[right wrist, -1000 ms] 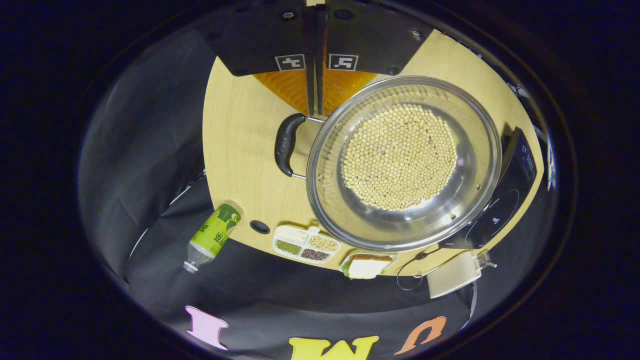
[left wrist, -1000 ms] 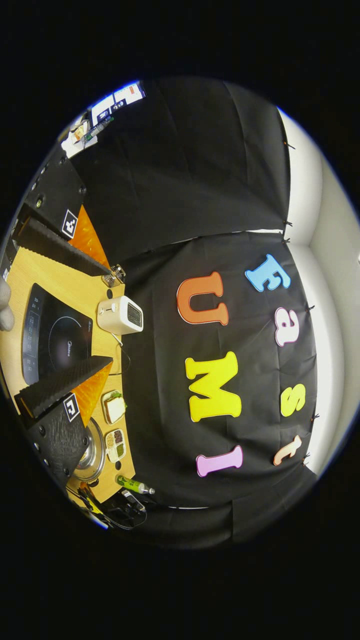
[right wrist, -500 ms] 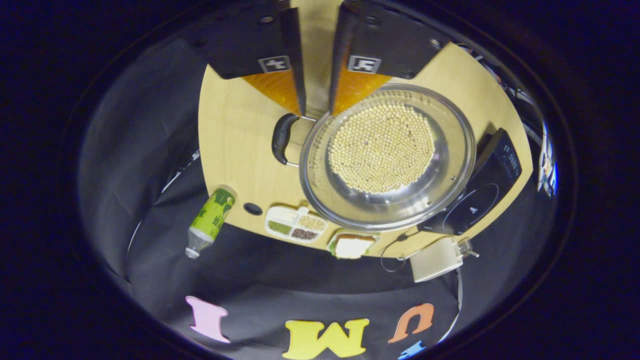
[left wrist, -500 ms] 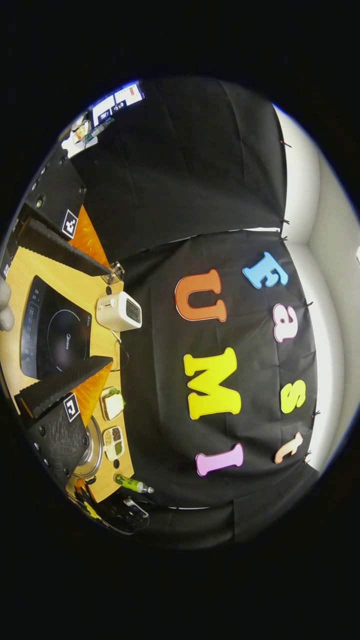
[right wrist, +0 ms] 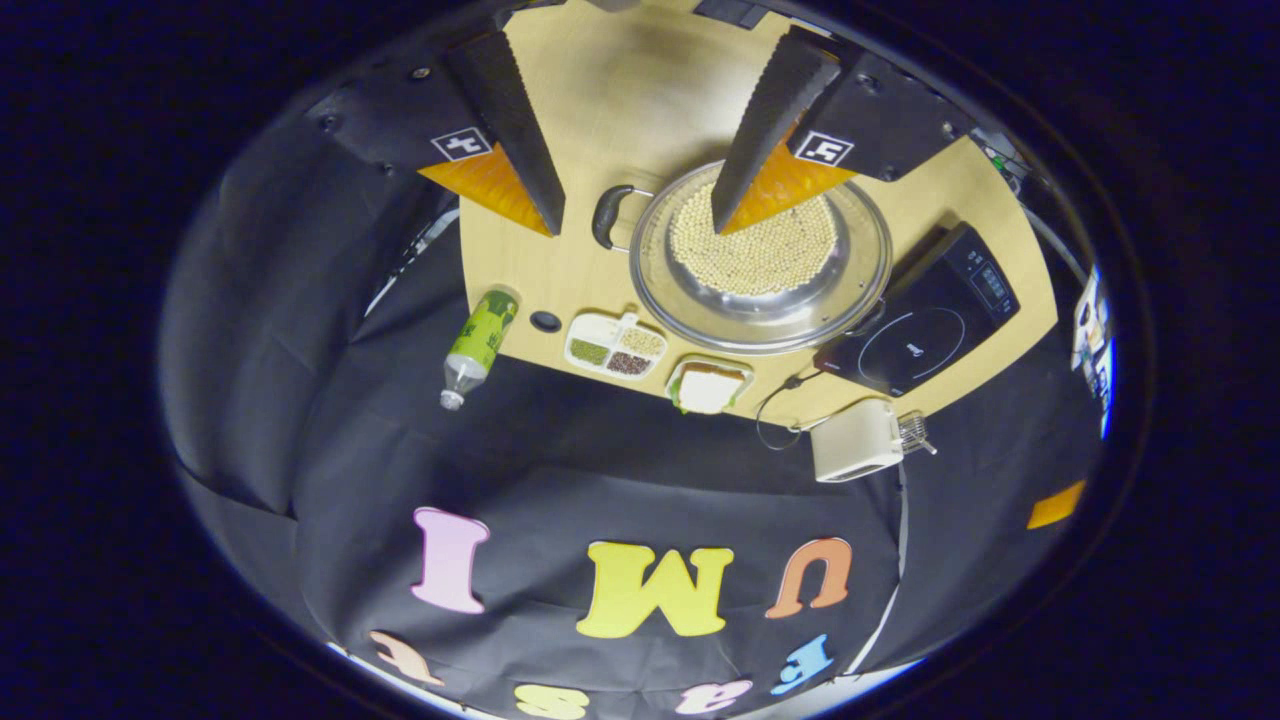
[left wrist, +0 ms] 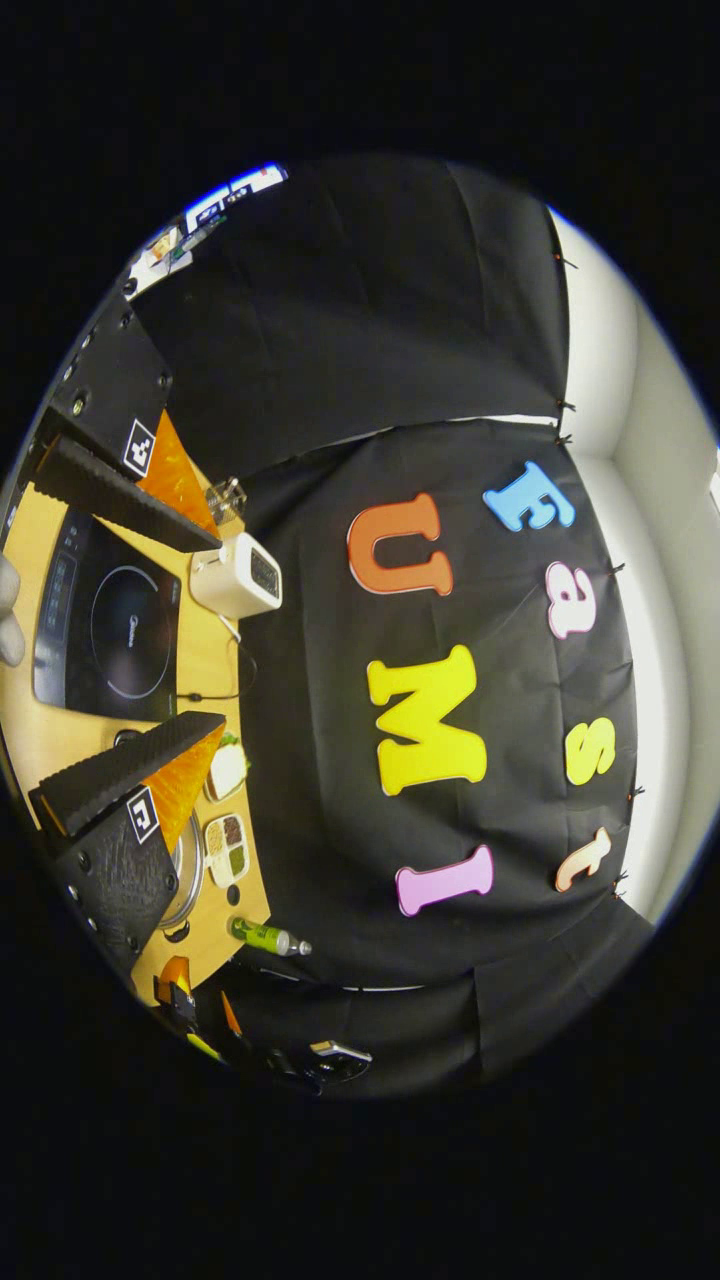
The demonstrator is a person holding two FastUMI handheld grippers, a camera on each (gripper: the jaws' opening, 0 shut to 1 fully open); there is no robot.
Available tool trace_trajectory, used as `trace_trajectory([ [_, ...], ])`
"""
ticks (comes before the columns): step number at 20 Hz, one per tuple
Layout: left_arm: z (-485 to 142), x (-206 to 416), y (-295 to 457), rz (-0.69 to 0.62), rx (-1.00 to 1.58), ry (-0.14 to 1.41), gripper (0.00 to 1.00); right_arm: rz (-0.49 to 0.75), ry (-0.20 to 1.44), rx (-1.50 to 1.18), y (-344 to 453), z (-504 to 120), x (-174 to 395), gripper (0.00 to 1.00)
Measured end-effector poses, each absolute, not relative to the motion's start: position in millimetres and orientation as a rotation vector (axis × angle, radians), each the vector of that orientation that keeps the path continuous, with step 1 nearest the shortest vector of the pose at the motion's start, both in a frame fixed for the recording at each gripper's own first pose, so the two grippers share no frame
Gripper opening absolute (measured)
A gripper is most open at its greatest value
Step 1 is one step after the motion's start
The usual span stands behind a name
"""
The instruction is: First push the handle of the pot to place it horizontally, then grasp the pot with both hands and set it on the induction cooktop.
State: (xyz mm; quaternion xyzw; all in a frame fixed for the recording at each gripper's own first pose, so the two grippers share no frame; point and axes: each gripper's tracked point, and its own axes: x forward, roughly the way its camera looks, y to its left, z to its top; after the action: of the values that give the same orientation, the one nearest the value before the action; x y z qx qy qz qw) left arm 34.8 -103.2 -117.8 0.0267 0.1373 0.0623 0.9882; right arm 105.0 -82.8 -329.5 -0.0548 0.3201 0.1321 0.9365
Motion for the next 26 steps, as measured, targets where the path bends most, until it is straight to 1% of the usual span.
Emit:
trace_trajectory([
  [1,-130.6,40.6,-110.1,0.107,0.05,0.299,0.96,0.256,0.674,-0.09,-86.3,-330.7,105.4,0.95],
  [2,-146.1,47.7,-118.2,0.087,0.042,0.334,0.96,0.243,0.68,-0.072,-89.8,-329.5,106.6,0.99],
  [3,-158.5,54.8,-126.4,0.062,0.03,0.358,0.96,0.223,0.684,-0.064,-93.5,-330.1,111.0,0.99],
  [4,-175.7,60.7,-135.0,0.042,0.009,0.392,0.96,0.209,0.692,-0.065,-96.0,-333.6,112.3,0.96],
  [5,-190.9,67.5,-143.0,0.017,-0.015,0.428,0.97,0.197,0.699,-0.061,-97.5,-336.1,115.2,0.99],
  [6,-208.1,74.3,-152.7,-0.011,-0.046,0.462,0.97,0.182,0.707,-0.053,-97.1,-340.7,119.9,0.96],
  [9,-256.4,92.0,-168.1,-0.049,-0.08,0.561,0.97,0.142,0.739,-0.019,-97.5,-355.6,129.6,0.96],
  [14,-314.4,117.1,-183.4,-0.094,-0.069,0.651,0.97,0.088,0.796,0.004,-100.1,-388.9,146.9,0.96],
  [16,-331.8,123.5,-189.9,-0.101,-0.07,0.675,0.97,0.088,0.823,0.021,-96.3,-404.2,152.5,0.97],
  [17,-339.7,126.1,-191.3,-0.1,-0.065,0.684,0.97,0.078,0.831,0.018,-97.2,-411.3,156.5,0.99],
  [18,-346.6,128.8,-192.7,-0.1,-0.063,0.691,0.97,0.071,0.833,0.021,-97.3,-416.5,160.3,0.99],
  [19,-354.1,131.2,-195.1,-0.101,-0.061,0.701,0.97,0.065,0.839,0.023,-96.7,-421.8,163.1,0.96],
  [20,-359.9,132.2,-196.8,-0.104,-0.057,0.709,0.97,0.057,0.843,0.028,-97.8,-426.5,166.7,0.99],
  [21,-365.3,131.1,-198.2,-0.107,-0.053,0.719,0.97,0.057,0.846,0.035,-96.4,-430.4,168.8,0.96],
  [22,-368.6,131.1,-198.7,-0.108,-0.05,0.724,0.97,0.056,0.851,0.039,-95.3,-434.2,170.5,0.96],
  [23,-373.2,131.0,-200.9,-0.109,-0.052,0.73,0.97,0.058,0.85,0.044,-93.9,-436.1,171.7,0.99],
  [24,-377.1,129.9,-203.7,-0.111,-0.059,0.738,0.97,0.06,0.851,0.045,-93.4,-438.6,172.6,0.96],
  [26,-383.5,130.9,-205.1,-0.11,-0.053,0.742,0.97,0.062,0.852,0.041,-93.0,-442.9,173.8,0.96],
])
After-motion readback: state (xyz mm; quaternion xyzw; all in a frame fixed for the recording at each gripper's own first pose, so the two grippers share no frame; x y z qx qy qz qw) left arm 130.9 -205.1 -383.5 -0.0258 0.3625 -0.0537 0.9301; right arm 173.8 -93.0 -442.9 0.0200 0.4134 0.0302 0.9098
